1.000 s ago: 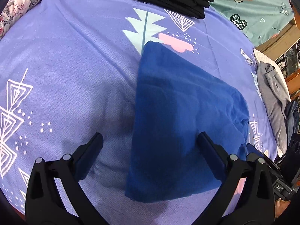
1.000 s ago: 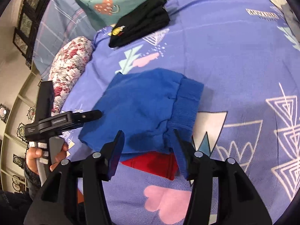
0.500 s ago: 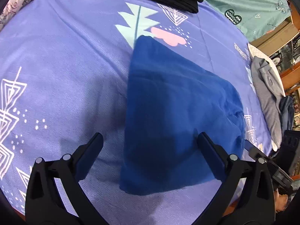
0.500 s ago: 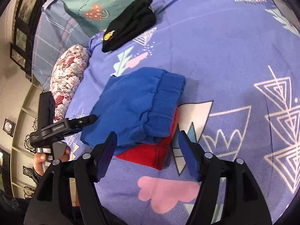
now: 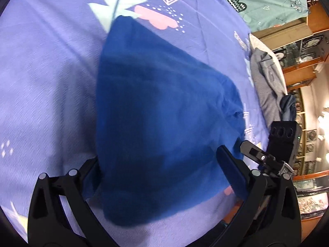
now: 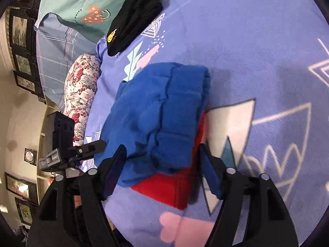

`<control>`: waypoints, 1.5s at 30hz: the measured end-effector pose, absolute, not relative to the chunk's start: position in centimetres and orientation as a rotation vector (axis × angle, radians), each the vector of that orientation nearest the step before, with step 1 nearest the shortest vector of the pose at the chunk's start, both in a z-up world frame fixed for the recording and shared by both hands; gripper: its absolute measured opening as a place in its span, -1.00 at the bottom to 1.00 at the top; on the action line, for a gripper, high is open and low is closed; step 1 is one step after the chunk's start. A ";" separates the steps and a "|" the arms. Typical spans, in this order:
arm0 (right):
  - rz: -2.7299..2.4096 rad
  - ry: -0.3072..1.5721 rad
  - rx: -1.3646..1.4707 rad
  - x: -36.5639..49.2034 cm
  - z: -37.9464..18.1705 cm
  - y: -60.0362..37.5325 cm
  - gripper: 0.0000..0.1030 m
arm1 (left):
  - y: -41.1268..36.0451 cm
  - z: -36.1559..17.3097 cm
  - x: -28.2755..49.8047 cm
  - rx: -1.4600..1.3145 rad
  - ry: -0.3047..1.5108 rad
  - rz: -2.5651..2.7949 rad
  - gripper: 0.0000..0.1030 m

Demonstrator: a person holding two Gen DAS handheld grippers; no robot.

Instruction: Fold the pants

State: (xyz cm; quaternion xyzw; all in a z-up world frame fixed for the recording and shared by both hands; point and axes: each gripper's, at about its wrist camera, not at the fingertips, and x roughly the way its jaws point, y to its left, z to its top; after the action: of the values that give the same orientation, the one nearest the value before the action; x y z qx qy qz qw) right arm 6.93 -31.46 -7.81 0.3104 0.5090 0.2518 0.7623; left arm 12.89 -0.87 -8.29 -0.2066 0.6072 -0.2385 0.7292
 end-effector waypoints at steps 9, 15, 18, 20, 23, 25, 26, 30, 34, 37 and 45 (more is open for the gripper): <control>0.568 1.092 0.735 10.5 -8.1 -29.7 0.74 | -1.9 -8.7 15.3 -0.502 1.363 -0.570 0.88; 0.508 1.076 0.717 9.8 -7.6 -30.3 -0.17 | -2.0 -6.4 13.9 -0.424 1.263 -0.496 -0.09; 0.543 1.027 0.674 9.5 -5.8 -29.7 -0.24 | -2.6 -3.8 13.1 -0.362 1.179 -0.507 -0.16; 0.576 0.992 0.641 9.7 -4.2 -29.1 -0.25 | -2.8 -2.0 13.0 -0.323 1.120 -0.512 -0.17; 0.593 0.928 0.558 10.8 -1.5 -28.0 -0.25 | -2.3 0.6 13.7 -0.301 1.040 -0.511 -0.17; 0.607 0.897 0.524 12.4 0.1 -27.4 -0.25 | -1.8 1.8 14.8 -0.308 1.007 -0.504 -0.17; 0.612 0.886 0.509 13.3 0.8 -26.9 -0.25 | -1.3 2.3 15.7 -0.318 0.991 -0.496 -0.17; 0.632 0.847 0.457 17.7 2.2 -25.2 -0.25 | 0.3 3.1 19.6 -0.349 0.947 -0.458 -0.15; 0.626 0.831 0.413 22.2 1.4 -23.0 -0.25 | 1.7 1.4 23.7 -0.346 0.952 -0.391 -0.13; 0.585 0.861 0.367 25.0 -1.1 -21.7 -0.23 | 2.5 -1.1 25.5 -0.327 0.982 -0.355 -0.09; 0.295 0.864 0.095 26.6 -4.9 -21.2 0.54 | 4.2 -6.6 27.1 -0.375 1.012 -0.270 0.54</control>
State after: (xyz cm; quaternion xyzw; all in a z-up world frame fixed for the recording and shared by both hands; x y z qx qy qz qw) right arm 26.55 -21.23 -4.87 0.0458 0.4171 0.1423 0.8965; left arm 27.09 4.21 -6.65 -0.1777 0.4804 -0.1284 0.8492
